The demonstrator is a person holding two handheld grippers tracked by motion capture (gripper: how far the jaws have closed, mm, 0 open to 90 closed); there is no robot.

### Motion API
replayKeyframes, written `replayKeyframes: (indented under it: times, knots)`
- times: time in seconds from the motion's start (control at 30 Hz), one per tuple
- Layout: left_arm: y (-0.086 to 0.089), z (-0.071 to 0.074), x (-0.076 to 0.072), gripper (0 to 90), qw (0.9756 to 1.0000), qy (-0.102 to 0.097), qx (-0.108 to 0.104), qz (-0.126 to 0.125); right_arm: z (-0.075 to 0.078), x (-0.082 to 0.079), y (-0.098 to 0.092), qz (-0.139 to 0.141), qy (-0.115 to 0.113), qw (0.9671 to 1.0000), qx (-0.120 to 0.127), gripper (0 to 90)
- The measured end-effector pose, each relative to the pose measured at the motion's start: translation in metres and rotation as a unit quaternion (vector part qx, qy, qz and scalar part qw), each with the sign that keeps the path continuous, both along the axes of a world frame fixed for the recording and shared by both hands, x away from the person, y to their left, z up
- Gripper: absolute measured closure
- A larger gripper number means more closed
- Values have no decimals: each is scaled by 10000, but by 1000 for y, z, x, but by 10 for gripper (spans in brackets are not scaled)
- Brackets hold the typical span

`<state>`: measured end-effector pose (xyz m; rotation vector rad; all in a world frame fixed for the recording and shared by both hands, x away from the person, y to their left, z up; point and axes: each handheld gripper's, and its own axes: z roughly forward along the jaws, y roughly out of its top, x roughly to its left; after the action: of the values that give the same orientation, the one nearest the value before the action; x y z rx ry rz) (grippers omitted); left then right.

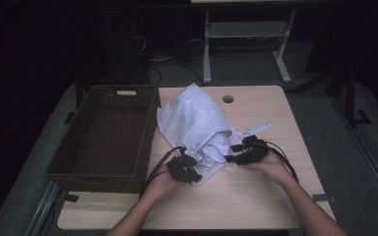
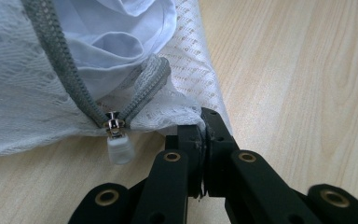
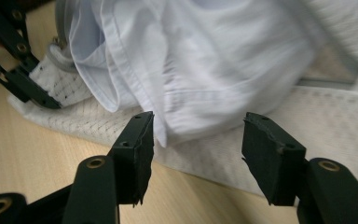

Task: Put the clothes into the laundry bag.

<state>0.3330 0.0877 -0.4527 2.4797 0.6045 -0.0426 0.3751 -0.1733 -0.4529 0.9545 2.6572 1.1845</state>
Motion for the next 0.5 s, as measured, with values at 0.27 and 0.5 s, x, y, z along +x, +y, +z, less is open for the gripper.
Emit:
replayKeyframes:
  times: [0.27,0.5]
  knots:
    - [0,0,1,877,10000,37,-17,15,5,1,16,-124,-438,9989,96,880]
    - [1,0,1,878,10000,54,-29,28,34,7,35,-68,-938,9938,597,884]
